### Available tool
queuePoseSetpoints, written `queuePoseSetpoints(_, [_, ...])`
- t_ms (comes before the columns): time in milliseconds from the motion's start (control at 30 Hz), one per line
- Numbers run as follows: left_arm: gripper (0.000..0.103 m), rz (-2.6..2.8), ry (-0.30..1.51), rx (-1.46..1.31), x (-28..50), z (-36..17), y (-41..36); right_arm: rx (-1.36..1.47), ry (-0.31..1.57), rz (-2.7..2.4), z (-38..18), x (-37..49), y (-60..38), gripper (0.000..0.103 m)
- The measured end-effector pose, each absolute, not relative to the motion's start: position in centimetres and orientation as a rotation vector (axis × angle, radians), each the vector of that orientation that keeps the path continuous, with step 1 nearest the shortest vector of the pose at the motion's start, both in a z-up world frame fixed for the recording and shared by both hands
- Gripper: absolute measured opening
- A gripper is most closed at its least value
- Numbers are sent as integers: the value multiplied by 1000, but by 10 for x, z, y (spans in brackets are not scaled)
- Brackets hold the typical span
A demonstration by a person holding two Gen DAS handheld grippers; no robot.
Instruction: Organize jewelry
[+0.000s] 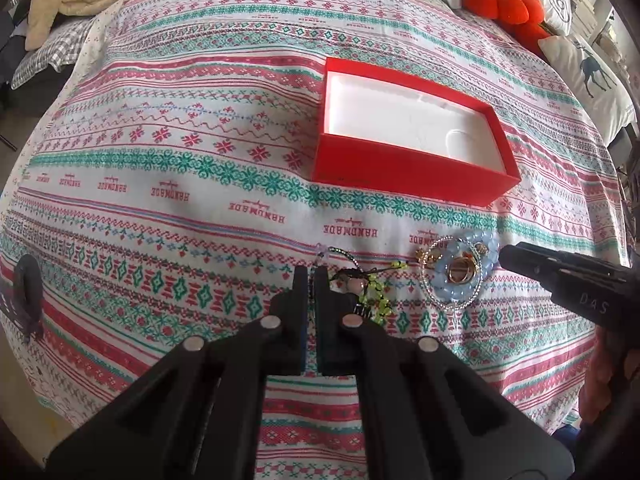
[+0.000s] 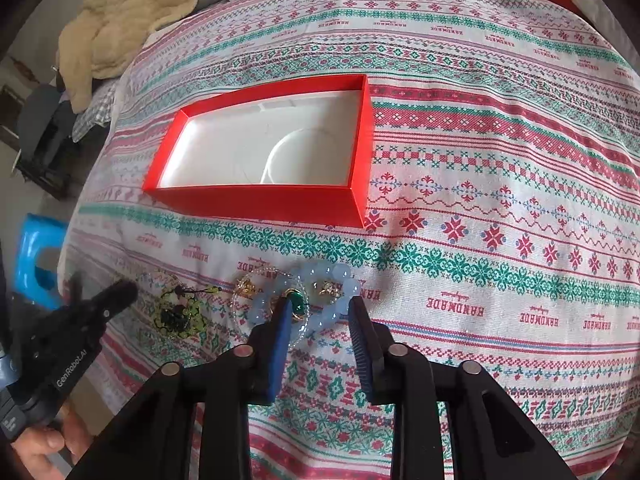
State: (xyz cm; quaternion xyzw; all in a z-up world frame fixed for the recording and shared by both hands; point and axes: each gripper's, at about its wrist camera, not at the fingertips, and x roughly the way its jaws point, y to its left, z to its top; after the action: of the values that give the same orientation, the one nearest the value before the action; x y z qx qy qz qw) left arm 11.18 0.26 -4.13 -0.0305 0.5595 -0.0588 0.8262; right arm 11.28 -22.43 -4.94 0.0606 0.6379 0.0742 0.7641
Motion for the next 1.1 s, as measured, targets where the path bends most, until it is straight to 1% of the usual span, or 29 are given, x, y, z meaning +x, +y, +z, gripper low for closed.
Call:
queuePoseSetpoints(167, [4, -204, 1181, -110, 107, -36, 8, 108, 1398, 174, -59, 120, -219, 19])
queuePoseSetpoints(300, [4, -238, 1165, -87, 102, -27, 0, 77, 1399, 174, -65, 125, -213, 19])
queuePoseSetpoints(500, [4, -260, 1173, -96, 97, -27, -8, 17, 1410, 178, -75, 127, -200, 19])
queuePoseSetpoints(600, [4, -259, 1162, -97, 96, -23, -7, -4, 1405, 210, -72, 126, -191, 6])
queuePoseSetpoints(633, [4, -258, 1160, -100, 95, -22, -6, -9, 1408, 214, -71, 126, -188, 4])
queuePoseSetpoints(700, [4, -257, 1161, -108, 96, -21, -2, -40, 1409, 219, -69, 125, -183, 3])
queuePoseSetpoints(767, [4, -264, 1159, -118, 94, -18, 1, -54, 1402, 220, -65, 125, -178, 2])
queuePoseSetpoints(967, [4, -333, 1111, -146, 80, 8, 6, 24, 1350, 309, -31, 116, -177, 2])
queuePoseSetpoints(1100, [4, -338, 1112, -164, 75, 9, 12, -46, 1351, 275, -43, 114, -171, 4])
